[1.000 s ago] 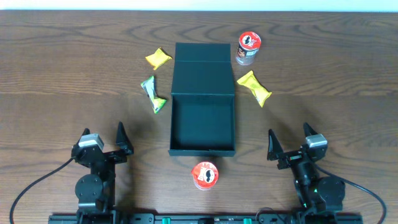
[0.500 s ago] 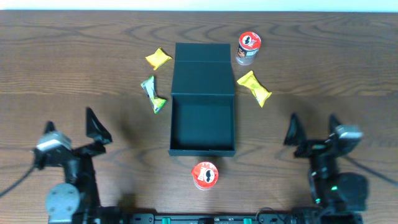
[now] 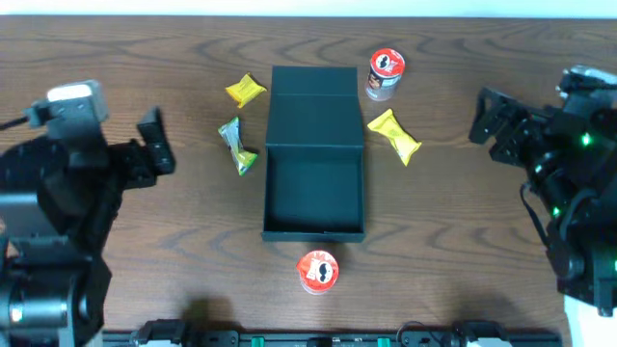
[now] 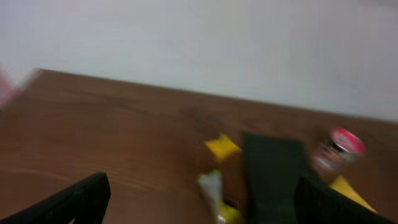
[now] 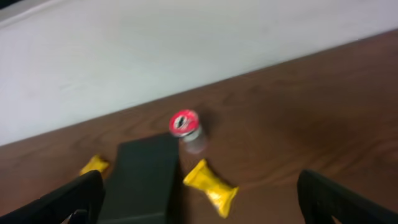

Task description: Pack container

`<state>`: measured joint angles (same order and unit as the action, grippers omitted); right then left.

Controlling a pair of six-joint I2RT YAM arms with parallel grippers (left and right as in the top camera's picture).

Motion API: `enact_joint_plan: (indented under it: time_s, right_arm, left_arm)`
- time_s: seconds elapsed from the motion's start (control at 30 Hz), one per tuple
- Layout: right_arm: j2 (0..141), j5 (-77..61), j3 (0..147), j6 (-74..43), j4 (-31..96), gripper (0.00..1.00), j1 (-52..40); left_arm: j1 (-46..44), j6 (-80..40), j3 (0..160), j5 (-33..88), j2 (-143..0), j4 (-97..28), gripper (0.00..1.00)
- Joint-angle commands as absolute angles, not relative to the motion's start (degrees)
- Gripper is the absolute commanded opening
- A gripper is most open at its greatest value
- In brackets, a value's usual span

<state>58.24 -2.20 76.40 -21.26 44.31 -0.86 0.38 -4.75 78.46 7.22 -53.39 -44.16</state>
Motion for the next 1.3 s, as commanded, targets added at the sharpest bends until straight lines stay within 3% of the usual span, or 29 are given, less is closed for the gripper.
enact_joint_plan:
  time_s: [0.0, 0.27, 0.53, 0.63, 0.7, 0.83, 1.0, 1.27]
  right_arm:
    - [61.6, -4.1, 77.2, -31.1, 49.3, 0.99, -0.4]
    - [71.6, -5.7, 77.2, -39.0, 58.0, 0.99, -0.8]
    - [73.1, -16.3, 77.2, -36.4, 61.6, 0.99, -0.8]
    - [73.1, -12.3, 77.2, -43.4, 68.4, 0.93, -1.2]
    - [73.1, -11.4, 77.2, -44.0, 70.5, 0.96, -3.0]
    - [73.0, -11.3, 77.2, -40.3, 72.1, 0.99, -9.6]
    - [71.2, -8.4, 77.6, -36.1, 70.1, 0.99, -20.9]
    - [64.4, -12.9, 78.0, -14.6, 74.9, 0.99, -23.8]
  left_arm:
    - [0.7, -9.5, 80.8, 19.0, -57.4, -46.3, 0.95]
    - [0.7, -15.9, 80.9, 19.5, -72.6, -50.6, 0.95]
    - [0.7, -15.7, 80.8, 32.5, -83.8, -53.6, 0.95]
    - [0.3, -12.9, 80.9, 30.2, -85.5, -57.1, 0.96]
    - [-1.3, -12.9, 80.9, 22.2, -85.6, -61.6, 0.96]
    - [-6.2, -11.6, 83.7, 11.4, -84.9, -68.6, 0.96]
    - [-11.5, -6.5, 87.3, 8.8, -83.2, -72.8, 0.96]
    - [-13.9, 9.8, 89.5, 9.6, -78.8, -82.3, 0.95]
